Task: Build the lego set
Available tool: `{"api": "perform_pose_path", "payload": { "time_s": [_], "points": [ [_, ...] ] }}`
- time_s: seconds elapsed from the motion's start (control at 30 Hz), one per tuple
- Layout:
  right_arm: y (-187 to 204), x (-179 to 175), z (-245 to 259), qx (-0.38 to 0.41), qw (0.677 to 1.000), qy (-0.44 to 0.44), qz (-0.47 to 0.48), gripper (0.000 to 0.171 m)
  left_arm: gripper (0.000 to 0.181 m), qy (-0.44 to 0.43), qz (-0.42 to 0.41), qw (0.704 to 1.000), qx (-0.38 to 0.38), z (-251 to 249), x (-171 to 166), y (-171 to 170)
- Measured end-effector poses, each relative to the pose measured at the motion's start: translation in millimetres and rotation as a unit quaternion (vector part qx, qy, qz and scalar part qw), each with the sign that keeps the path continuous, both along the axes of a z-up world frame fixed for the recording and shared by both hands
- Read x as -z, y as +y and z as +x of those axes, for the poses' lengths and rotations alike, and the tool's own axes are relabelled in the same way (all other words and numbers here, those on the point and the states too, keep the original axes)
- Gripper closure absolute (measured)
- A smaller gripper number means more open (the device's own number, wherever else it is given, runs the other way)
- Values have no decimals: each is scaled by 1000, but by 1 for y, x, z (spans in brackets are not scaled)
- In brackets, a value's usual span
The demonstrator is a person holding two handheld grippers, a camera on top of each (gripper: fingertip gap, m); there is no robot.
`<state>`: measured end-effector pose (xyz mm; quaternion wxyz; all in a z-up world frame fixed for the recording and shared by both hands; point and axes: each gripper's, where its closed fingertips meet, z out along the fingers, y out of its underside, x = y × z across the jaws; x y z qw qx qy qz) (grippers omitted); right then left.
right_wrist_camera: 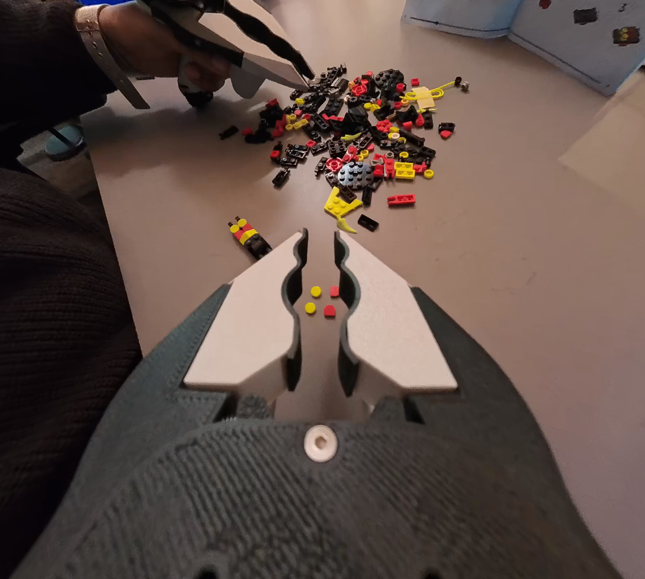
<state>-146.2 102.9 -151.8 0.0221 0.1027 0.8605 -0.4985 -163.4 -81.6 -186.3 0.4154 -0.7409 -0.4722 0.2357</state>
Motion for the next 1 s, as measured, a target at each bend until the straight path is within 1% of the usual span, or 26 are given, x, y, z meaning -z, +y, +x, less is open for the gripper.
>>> {"api": "perform_pose_path", "payload": {
  "time_s": [0.23,0.67,1.0],
  "points": [
    [-1,3,0,-2,1000,6,7,157,172,1,-1,1000,0,0,0,0],
    [-1,7,1,-2,1000,-17,9,154,172,0,-1,1000,0,0,0,0],
    [0,7,0,0,1000,-16,8,155,172,1,-1,1000,0,0,0,0]
  ]
}}
